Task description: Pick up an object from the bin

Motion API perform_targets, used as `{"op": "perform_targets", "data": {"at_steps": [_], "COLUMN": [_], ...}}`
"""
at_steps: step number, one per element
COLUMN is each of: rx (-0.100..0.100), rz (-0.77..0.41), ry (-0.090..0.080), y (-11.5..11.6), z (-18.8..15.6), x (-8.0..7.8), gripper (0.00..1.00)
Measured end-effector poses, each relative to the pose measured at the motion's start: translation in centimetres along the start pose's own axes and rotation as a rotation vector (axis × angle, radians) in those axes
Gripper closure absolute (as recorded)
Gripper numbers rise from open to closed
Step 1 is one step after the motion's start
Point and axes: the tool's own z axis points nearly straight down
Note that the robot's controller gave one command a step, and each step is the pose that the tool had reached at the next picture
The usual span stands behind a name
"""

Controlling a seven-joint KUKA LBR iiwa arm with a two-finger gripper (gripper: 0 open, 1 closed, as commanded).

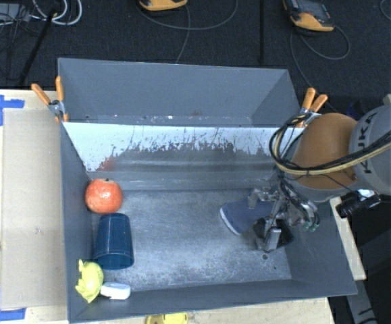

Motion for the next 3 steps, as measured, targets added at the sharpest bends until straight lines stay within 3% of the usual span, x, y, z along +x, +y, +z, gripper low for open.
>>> {"op": "perform_targets", "data": {"at_steps": [1,2,3], "rx": [0.004,0.004,0.003], "rz": [0.042,0.038,0.134], "ry": [0.001,0.001,-0.002], "y": [-3.0,-1.5,-2.9], "z": [0.4,-2.6,-1.2], "x": [0.7,1.6,0.9], "gripper": [0.00,0.00,0.00]}}
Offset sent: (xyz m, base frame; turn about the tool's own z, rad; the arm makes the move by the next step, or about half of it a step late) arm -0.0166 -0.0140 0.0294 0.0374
